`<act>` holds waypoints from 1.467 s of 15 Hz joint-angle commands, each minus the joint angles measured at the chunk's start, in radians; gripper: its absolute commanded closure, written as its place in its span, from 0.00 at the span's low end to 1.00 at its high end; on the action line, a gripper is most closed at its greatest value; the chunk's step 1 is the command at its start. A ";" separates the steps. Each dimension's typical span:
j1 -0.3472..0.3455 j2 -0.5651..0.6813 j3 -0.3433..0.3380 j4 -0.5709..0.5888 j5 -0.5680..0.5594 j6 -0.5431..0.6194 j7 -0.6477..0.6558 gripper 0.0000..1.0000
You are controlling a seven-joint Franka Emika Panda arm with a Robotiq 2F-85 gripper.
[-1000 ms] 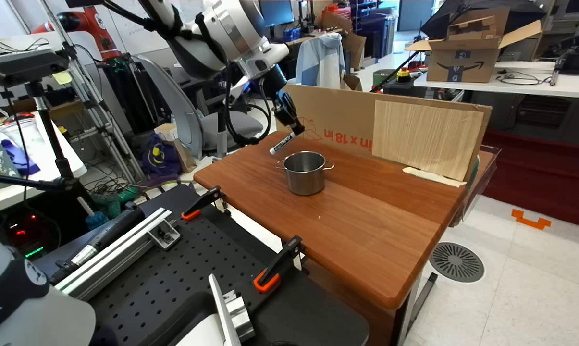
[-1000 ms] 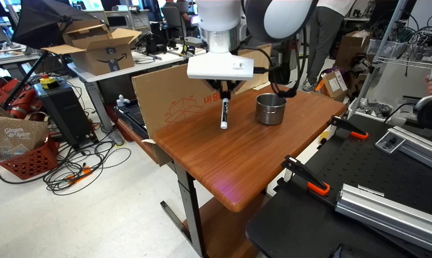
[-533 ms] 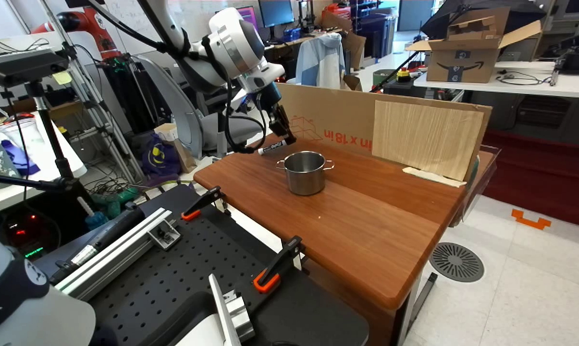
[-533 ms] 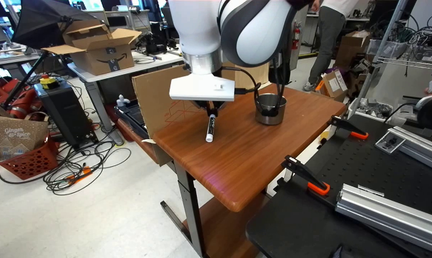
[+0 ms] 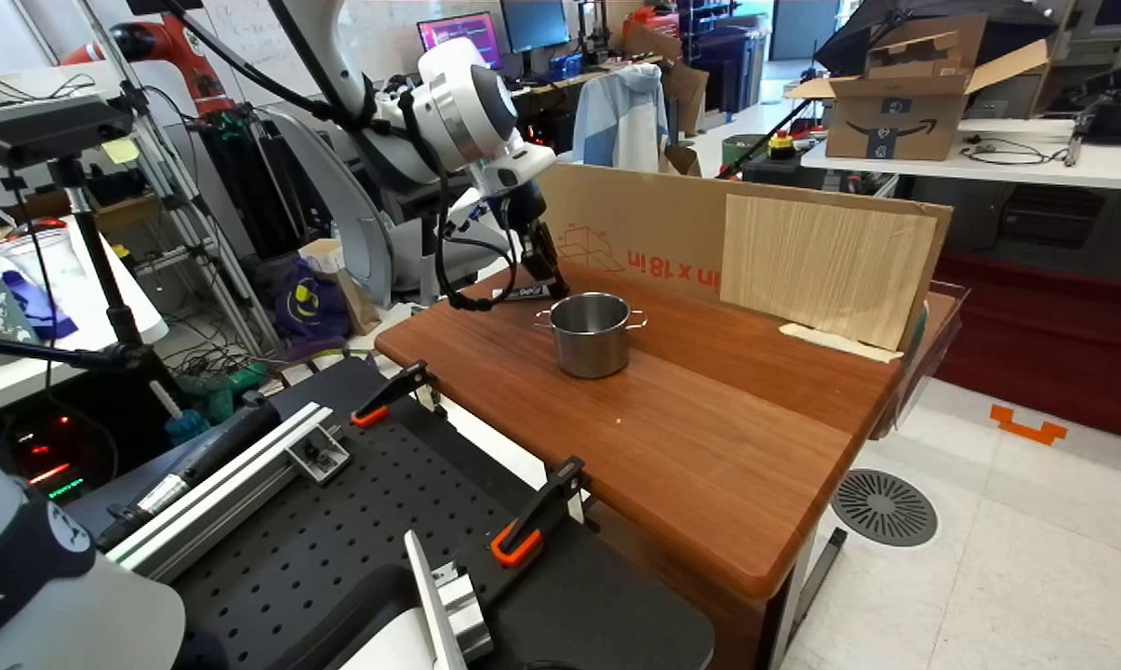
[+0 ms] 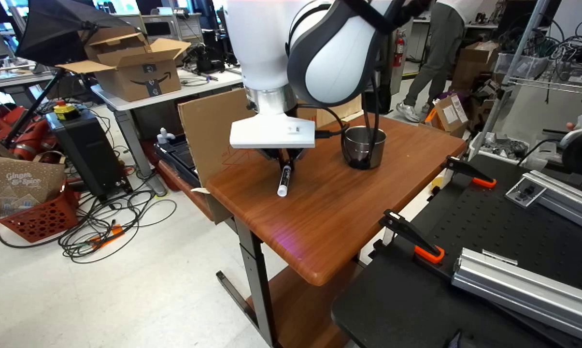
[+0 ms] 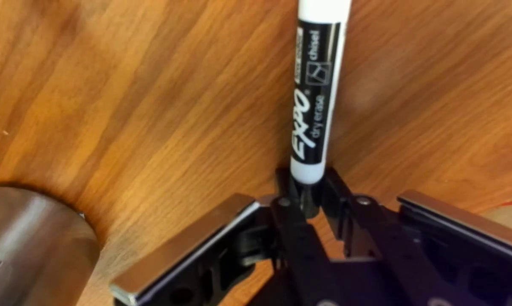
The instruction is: Pick up the pen from the silver pot and put it on the table
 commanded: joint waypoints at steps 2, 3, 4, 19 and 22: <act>0.027 0.028 -0.029 0.017 0.093 0.010 -0.094 0.42; 0.029 0.030 -0.033 0.017 0.105 0.011 -0.107 0.34; 0.031 0.031 -0.036 0.017 0.117 0.010 -0.121 0.27; 0.058 0.007 -0.070 0.012 0.252 0.004 -0.239 0.00; 0.067 -0.034 -0.066 0.012 0.271 0.003 -0.270 0.00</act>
